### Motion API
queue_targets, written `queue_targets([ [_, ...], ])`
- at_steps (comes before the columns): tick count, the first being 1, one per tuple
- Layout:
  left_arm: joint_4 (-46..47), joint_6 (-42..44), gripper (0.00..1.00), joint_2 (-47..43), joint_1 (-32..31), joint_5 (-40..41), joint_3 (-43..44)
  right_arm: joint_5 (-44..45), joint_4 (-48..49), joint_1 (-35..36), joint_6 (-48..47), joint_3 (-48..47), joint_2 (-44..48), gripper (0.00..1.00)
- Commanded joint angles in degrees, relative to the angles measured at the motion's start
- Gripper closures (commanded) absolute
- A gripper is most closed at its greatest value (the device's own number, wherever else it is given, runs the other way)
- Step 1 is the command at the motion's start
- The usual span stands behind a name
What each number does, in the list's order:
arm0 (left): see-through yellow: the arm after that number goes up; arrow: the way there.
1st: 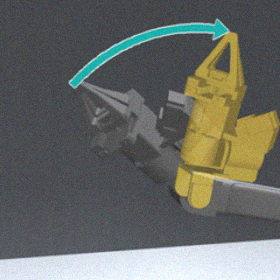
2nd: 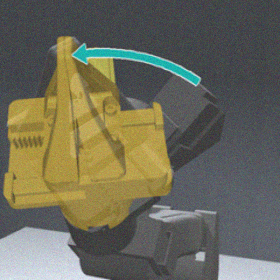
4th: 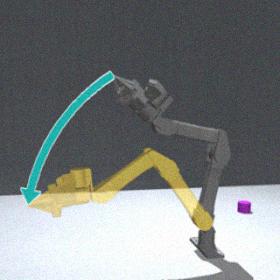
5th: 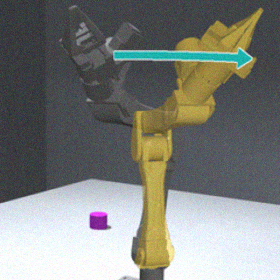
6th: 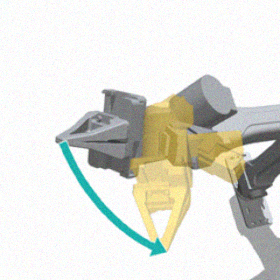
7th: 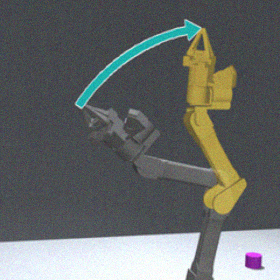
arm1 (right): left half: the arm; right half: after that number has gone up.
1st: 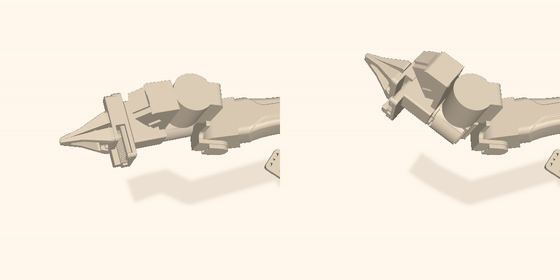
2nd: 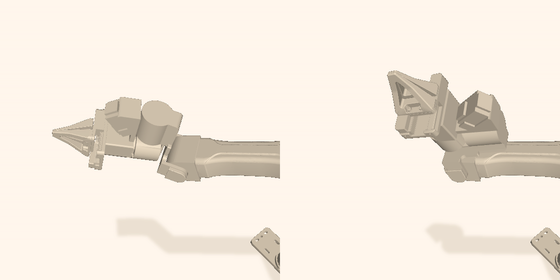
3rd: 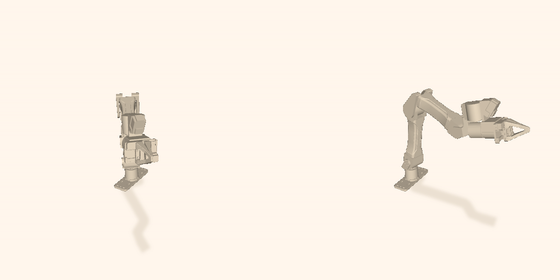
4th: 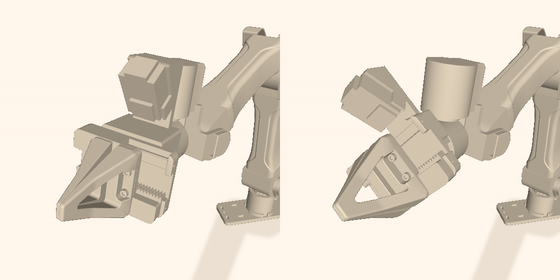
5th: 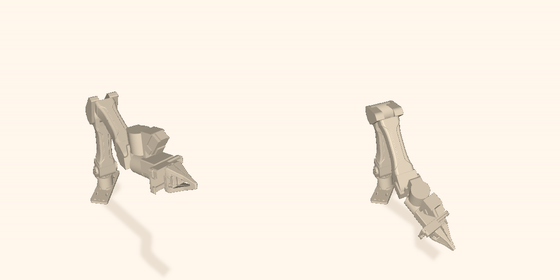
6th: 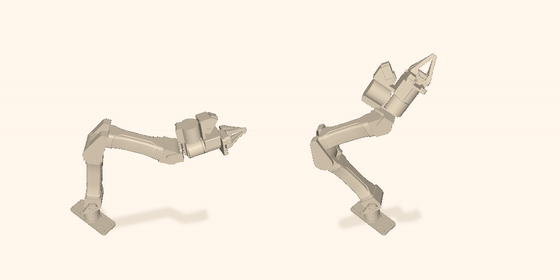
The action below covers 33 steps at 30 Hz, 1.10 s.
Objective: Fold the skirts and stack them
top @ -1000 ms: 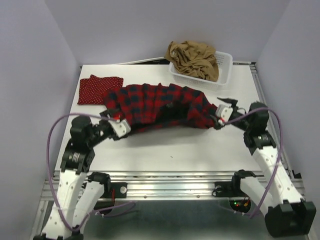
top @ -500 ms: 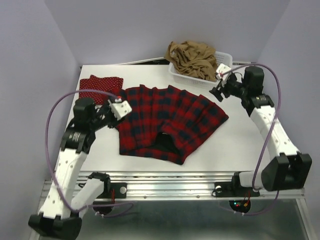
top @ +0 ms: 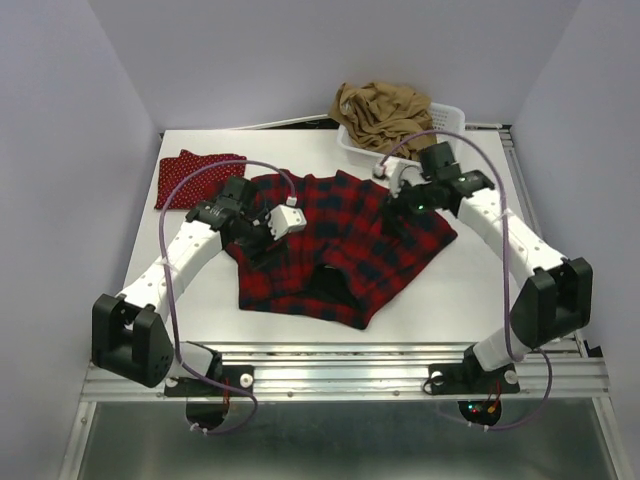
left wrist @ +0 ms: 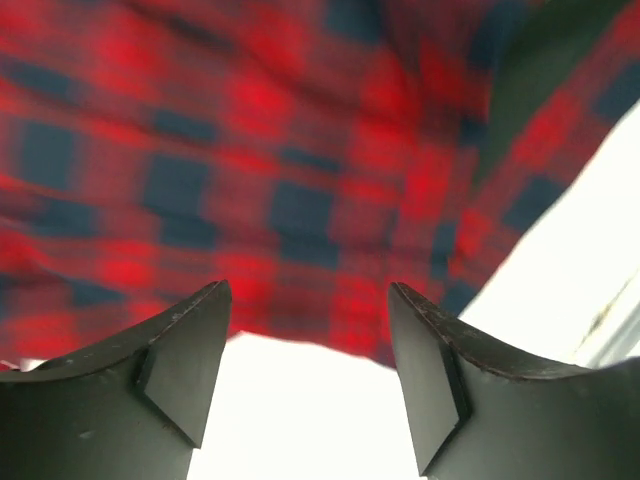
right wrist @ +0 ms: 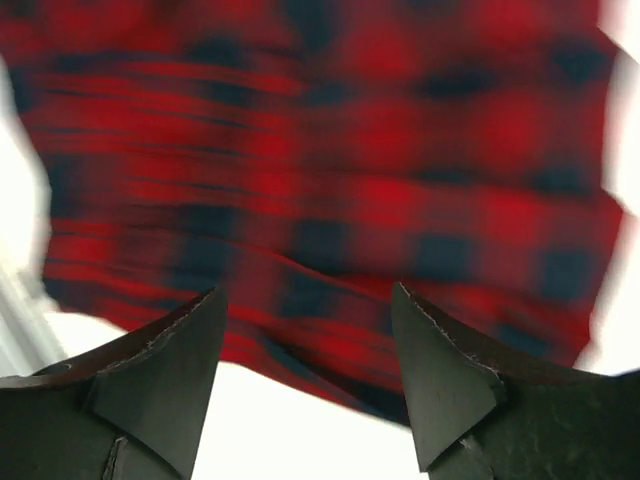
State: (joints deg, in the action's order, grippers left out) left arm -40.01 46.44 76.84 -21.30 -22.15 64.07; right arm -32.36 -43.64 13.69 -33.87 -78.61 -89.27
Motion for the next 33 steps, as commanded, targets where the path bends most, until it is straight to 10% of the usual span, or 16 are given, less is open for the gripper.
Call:
queue_targets([
  [1,-6.75,4.89,0.26,-0.90,0.73,3.60,-4.38,2.11,-5.16,14.32,0.72,1.60,5.51,0.28],
  [22,-5.70,11.22,0.10,-0.64,10.31,-0.79,-11.25,19.61,23.51,36.48,-13.59,33.87,15.98,0.00],
  [24,-4.29,11.13,0.10,-0.37,10.31,-0.79,-11.69,20.84,25.43,37.54,-16.74,36.93,16.23,0.13],
  [29,-1.30,11.39,0.14,1.82,9.79,1.06,-12.74,21.37,23.61,38.07,-22.90,41.60,21.23,0.91],
  [33,-0.95,16.30,0.16,-0.36,9.79,2.29,-14.93,22.16,20.97,38.07,-25.46,44.50,29.75,0.99],
])
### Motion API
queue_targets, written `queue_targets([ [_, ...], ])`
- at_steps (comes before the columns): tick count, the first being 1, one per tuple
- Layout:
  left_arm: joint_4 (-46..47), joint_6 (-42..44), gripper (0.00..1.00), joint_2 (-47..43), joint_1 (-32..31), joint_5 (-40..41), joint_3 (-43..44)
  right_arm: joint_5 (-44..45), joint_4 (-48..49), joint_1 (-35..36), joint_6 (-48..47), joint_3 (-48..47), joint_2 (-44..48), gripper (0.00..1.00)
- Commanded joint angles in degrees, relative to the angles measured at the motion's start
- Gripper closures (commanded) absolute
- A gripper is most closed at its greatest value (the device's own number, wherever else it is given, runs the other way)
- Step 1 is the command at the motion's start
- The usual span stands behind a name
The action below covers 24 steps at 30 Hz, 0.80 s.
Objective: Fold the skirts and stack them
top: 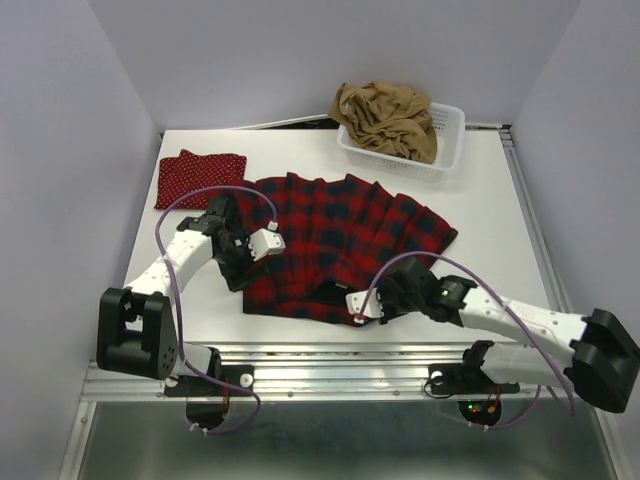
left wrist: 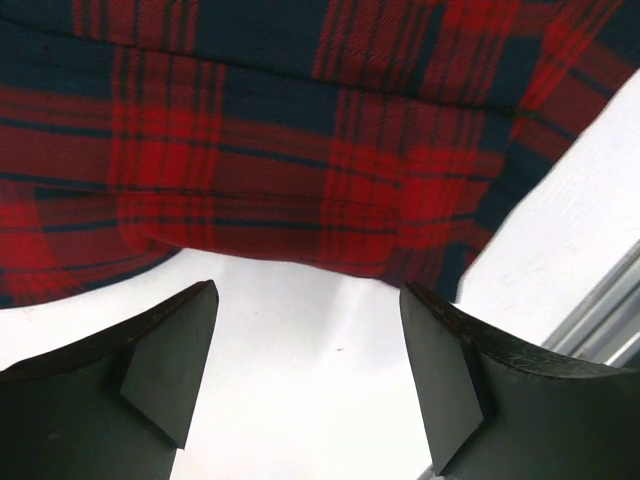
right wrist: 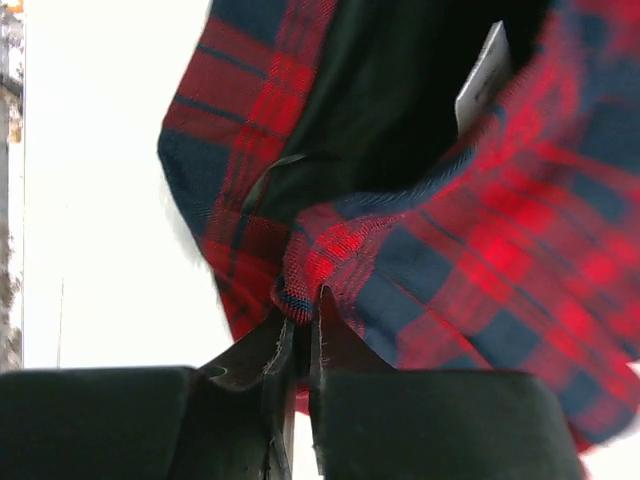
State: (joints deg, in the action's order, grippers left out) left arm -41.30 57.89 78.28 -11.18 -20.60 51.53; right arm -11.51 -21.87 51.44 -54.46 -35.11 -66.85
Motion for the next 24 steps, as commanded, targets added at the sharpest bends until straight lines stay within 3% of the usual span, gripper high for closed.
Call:
queue_targets([
  [1,0.43,6.17,0.16,-2.51,-0.33,1.00,-3.01,1.14,-1.33,0.33,-5.22,1.19,9.00,0.99],
  [6,-3.61,22.91,0.16,-9.88,0.11,-0.23,-6.17,1.22,-5.64,0.33,-4.43,0.75,16.22,0.99],
  [12,-7.91,40.08,0.16,-16.66,-2.52,-4.54,-8.72,4.29,-4.50,0.33,0.93,-3.11,12.10,0.99],
  [16,-6.79,44.57,0.17,-18.16,-7.36,0.73,-13.81,6.23,-3.19,0.33,3.99,-5.05,11.13,0.99],
  [24,0.33,48.46,0.18,-17.38,-12.37,2.40,-19.26,9.92,-3.18,0.33,8.05,-7.77,12.44,0.99],
])
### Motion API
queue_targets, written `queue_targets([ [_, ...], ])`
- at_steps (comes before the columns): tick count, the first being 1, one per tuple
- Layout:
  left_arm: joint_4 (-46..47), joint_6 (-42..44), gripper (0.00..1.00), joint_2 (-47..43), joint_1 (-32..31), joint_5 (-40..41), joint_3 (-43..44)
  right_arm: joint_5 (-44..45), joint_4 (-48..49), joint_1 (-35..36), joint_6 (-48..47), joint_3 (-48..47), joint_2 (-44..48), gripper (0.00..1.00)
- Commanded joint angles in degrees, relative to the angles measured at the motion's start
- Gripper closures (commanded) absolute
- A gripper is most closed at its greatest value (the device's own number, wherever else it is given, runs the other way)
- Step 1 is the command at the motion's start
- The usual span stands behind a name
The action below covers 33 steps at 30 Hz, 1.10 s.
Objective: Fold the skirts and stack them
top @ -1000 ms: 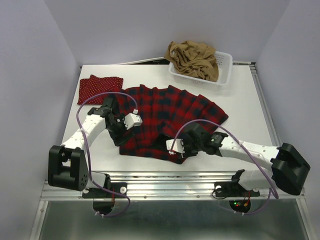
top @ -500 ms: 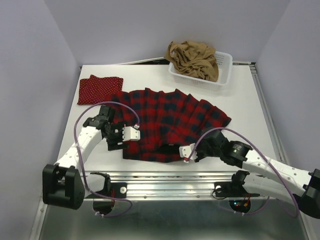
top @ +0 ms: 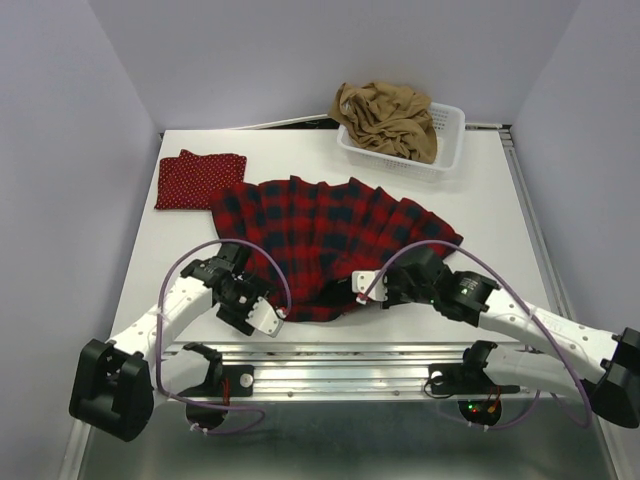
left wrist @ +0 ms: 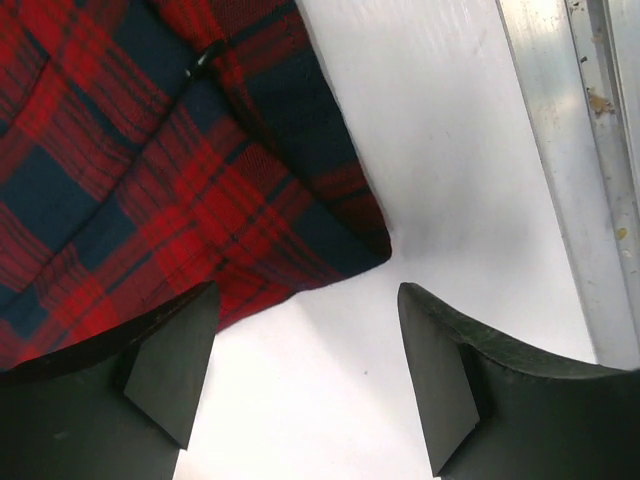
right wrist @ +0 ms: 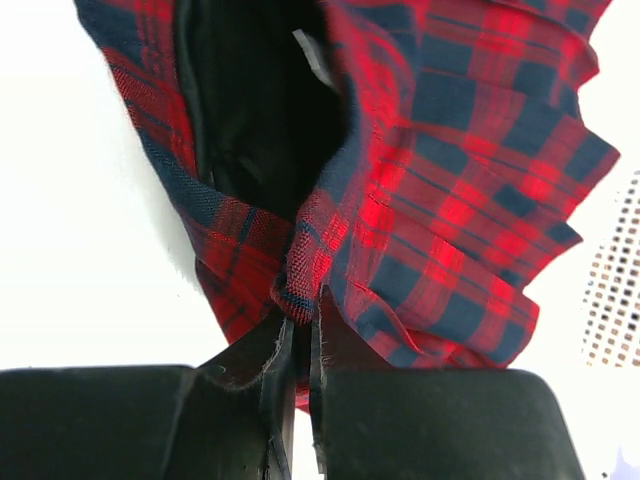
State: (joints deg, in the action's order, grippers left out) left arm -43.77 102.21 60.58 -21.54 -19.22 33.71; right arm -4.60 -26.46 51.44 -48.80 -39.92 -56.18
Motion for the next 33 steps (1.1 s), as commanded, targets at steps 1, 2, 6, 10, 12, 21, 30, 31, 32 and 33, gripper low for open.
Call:
queue_targets([
  [1,3.33,4.13,0.18,0.59,-3.15,1.38,-1.89,3.19,1.41,0.33,2.74,-3.14,1.95,0.99],
  [2,4.73,3.96,0.19,0.86,-3.68,1.29,-2.25,3.54,1.41,0.33,3.09,-3.41,1.95,0.99],
  [6,6.50,-0.77,0.67,4.01,-5.27,-1.16,-0.50,5.56,1.76,0.33,4.41,-4.99,1.87,0.99],
  [10,2.92,-8.95,1.00,5.08,-2.65,-4.58,5.99,6.54,2.37,-4.75,4.94,-7.62,1.96,0.99],
  [12,1.41,-11.50,1.00,4.47,0.33,-7.31,9.32,5.40,3.08,-8.53,4.41,-8.68,1.87,0.99],
  [21,-5.20,-27.98,1.00,12.27,17.14,-24.53,39.37,-6.73,5.53,-30.33,5.55,-24.47,-7.09,0.99],
  [30,-1.09,-49.80,1.00,33.67,19.79,-30.69,70.95,-12.18,12.93,-39.40,6.19,-52.69,-30.89,0.99],
  [31,-7.76,-39.91,0.90,35.47,18.39,-30.44,74.01,-14.80,12.14,-39.40,4.78,-53.50,-31.00,0.99],
  [32,-12.00,-37.64,0.79,36.01,16.81,-28.87,74.21,-16.13,12.13,-39.40,2.76,-52.55,-30.83,0.99],
  [33,-13.52,-36.40,0.56,34.01,13.31,-27.90,68.65,-17.79,12.04,-39.40,2.13,-51.41,-30.39,0.99],
])
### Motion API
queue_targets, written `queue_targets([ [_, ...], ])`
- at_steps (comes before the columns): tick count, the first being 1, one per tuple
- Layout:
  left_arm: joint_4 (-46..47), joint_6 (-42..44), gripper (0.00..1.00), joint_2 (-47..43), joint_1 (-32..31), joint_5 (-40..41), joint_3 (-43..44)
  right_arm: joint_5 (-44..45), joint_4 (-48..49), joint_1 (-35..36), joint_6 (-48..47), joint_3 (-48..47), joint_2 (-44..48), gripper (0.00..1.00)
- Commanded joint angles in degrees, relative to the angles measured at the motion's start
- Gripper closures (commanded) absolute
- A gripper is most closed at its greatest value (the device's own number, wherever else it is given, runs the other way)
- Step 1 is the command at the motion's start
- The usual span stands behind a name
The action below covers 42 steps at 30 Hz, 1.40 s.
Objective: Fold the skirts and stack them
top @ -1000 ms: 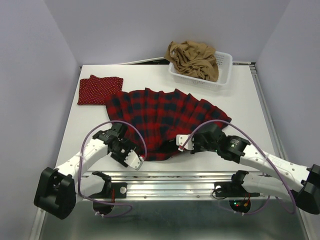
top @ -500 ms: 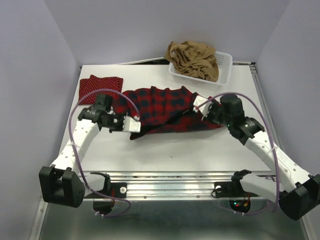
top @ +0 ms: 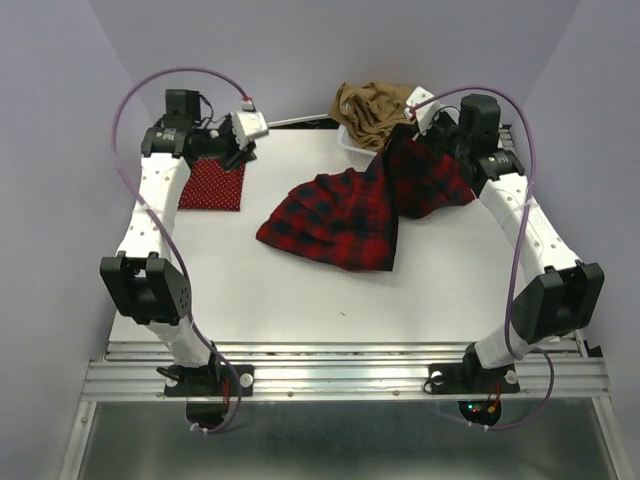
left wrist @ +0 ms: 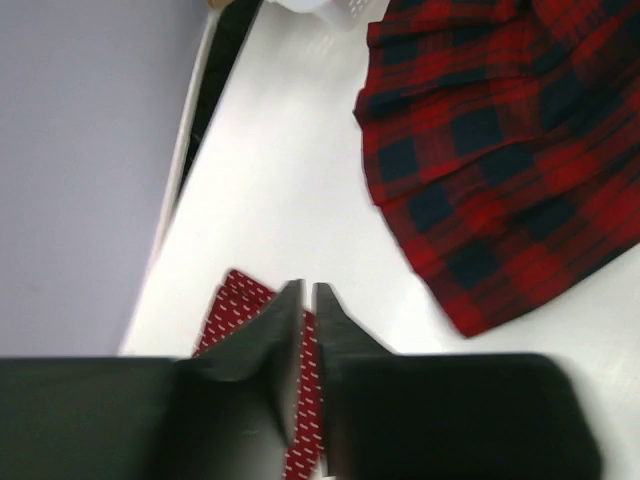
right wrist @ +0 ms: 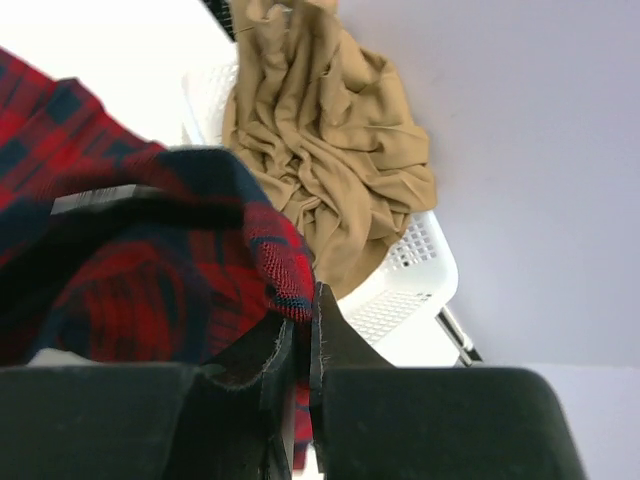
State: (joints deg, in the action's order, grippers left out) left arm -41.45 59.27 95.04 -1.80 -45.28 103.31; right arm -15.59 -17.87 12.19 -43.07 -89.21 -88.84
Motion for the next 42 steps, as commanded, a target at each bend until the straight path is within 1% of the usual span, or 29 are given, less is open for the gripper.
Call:
queue_targets([
  [1,-14.63,7.52,0.46,-2.30,-8.63,-0.27,-5.79,-7.43,2.84,-0.14,-4.30,-0.54,3.40,0.99],
  [2,-10.10,10.14,0.43,-4.76,-11.44,4.45,-10.80,-7.95,2.23,-0.14,-5.61,2.43,3.93,0.99],
  [3,-5.88,10.60,0.37,-9.74,-18.17,7.37,-21.81,-8.05,1.88,-0.14,-6.32,4.29,4.54,0.99],
  [4,-1.31,10.17,0.36,-12.14,-21.72,10.53,-27.49,-7.61,2.13,-0.14,-6.85,6.22,5.77,0.99],
  [5,8.74,7.82,0.35,-14.43,-24.88,15.08,-32.24,-7.00,2.66,-0.14,-7.29,9.63,6.48,0.99],
  [6,12.93,6.93,0.32,-15.93,-28.05,16.78,-39.77,-6.64,3.01,-0.14,-7.29,10.97,7.01,0.99],
  [7,16.28,5.35,0.32,-17.42,-34.52,18.63,-42.29,-5.86,3.28,-0.14,-7.29,11.94,7.45,0.99],
  [8,19.80,2.72,0.31,-17.00,-37.54,21.95,-43.70,-5.50,3.37,-0.14,-7.12,12.56,7.89,0.99],
  [9,24.44,-3.13,0.31,-14.74,-40.18,23.12,-44.33,-5.32,3.28,-0.14,-6.94,13.70,7.98,0.99],
  [10,25.79,-5.37,0.31,-13.32,-42.56,23.74,-43.98,-4.98,3.54,-0.14,-6.85,14.06,8.07,0.99],
  [11,27.11,-7.48,0.29,-11.83,-46.58,24.18,-43.55,-4.71,3.54,-0.14,-6.85,14.32,8.07,0.99],
  [12,30.08,-10.54,0.24,-9.12,-48.63,26.36,-42.67,-4.45,3.63,-0.14,-6.42,14.59,7.72,0.99],
  [14,34.83,-12.06,0.24,-6.46,-53.45,31.01,-42.14,-3.83,3.72,-0.14,-6.06,14.68,7.19,0.99],
  [17,37.75,-13.03,0.24,1.34,-56.20,35.33,-37.76,-3.57,3.98,-0.67,-5.71,15.03,6.57,0.99],
  [18,37.50,-13.03,0.25,1.37,-56.38,35.52,-36.44,-3.39,4.16,-0.67,-5.80,15.12,6.57,0.99],
  [20,35.93,-12.25,0.29,6.19,-56.56,35.17,-33.97,-3.30,4.24,-0.67,-5.62,15.29,6.40,0.99],
  [23,35.74,-10.05,0.30,10.59,-57.26,35.16,-31.33,-3.13,4.51,-1.72,-5.54,15.29,6.31,0.99],
  [25,35.91,-10.31,0.31,13.93,-57.35,35.43,-28.79,-3.21,4.60,-1.73,-5.53,15.29,6.40,0.99],
  [28,35.04,-9.79,0.35,18.40,-57.35,36.57,-25.71,-3.30,4.77,-2.34,-5.62,15.21,6.66,0.99],
  [31,29.60,-8.11,0.53,21.58,-57.35,35.44,-23.15,-3.30,4.86,-2.87,-5.97,14.86,6.92,0.99],
  [32,28.11,-8.03,0.61,21.76,-57.09,34.04,-22.89,-3.56,5.03,-3.48,-5.80,14.77,6.92,0.99],
  [33,24.96,-8.29,0.81,21.59,-57.00,33.24,-22.36,-3.48,4.95,-3.48,-5.45,14.24,6.84,0.99],
  [34,23.45,-8.98,0.91,21.06,-56.21,31.06,-22.36,-3.56,5.04,-3.48,-5.27,13.89,6.84,0.99],
  [35,22.13,-9.77,0.98,19.84,-56.20,31.04,-22.71,-3.57,5.04,-4.01,-5.10,13.63,6.92,0.99],
  [37,20.71,-11.88,1.00,12.65,-53.32,27.19,-25.78,-3.57,5.04,-4.01,-4.39,13.27,7.62,0.99],
  [39,18.79,-16.36,1.00,6.32,-47.88,22.27,-27.28,-3.65,4.95,-4.01,-3.69,12.75,8.41,0.99],
  [40,17.56,-17.77,1.00,0.12,-45.51,20.07,-26.93,-3.83,4.95,-4.01,-3.51,12.48,8.94,0.99],
  [41,16.15,-18.91,1.00,-2.91,-42.78,17.79,-26.49,-4.35,5.04,-4.01,-3.16,12.22,9.73,0.99],
  [42,15.10,-21.45,1.00,-8.07,-37.36,14.55,-25.62,-4.62,5.21,-4.01,-1.94,11.43,9.82,0.99],
])
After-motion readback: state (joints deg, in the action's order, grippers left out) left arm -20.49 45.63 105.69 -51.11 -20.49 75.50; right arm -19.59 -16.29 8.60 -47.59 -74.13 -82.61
